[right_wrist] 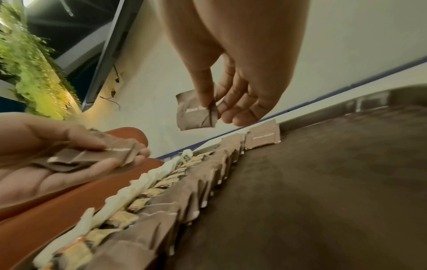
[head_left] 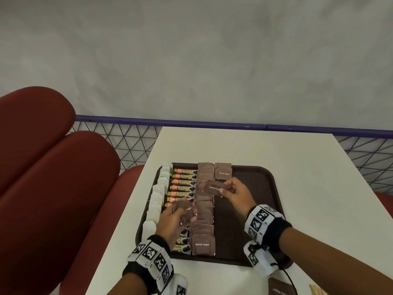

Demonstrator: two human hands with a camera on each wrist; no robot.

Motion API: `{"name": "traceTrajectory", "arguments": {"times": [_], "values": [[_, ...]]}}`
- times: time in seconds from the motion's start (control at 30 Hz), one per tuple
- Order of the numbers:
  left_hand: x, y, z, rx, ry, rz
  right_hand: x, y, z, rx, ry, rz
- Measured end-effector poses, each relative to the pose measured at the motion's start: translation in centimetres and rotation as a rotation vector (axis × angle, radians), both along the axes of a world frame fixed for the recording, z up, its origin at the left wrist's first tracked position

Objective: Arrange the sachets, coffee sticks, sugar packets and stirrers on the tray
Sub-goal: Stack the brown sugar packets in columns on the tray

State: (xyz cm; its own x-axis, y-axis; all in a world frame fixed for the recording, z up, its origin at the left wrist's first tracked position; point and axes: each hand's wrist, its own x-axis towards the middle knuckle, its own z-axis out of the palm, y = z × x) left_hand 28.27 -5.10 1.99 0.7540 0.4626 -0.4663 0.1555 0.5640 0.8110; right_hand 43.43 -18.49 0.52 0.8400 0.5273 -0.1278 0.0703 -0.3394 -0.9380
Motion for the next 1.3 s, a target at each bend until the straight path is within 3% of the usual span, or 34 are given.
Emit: {"name": "traceTrajectory", "arguments": {"times": [0.13,0.3,0.8,1.1,1.3], "values": [[-0.5,0.7,-0.2,0.068,0.003,0.019,2.0,-0.9,0.0,-0.094,-0.096,-0.177],[-0.4,1.8,-0.5,0.157,0.006,0.042,4.7,-0.8,-0.3,-0.242,-0.118,-0.259],[-0.6,4.0,-2.0,0.177,0.016,0.062,7.7,3.7,-3.3,-0.604,-0.07,-0.241],[-0.8,4.4,-1.7,0.209,0.009,0.08,7.7,4.1,-3.0,-0.647,-0.165,-0.215],[-0.9,4.0,-1.2,0.203,0.044,0.051,6.7,3.4,-2.8,-0.523,-0.243,-0.298]]}}
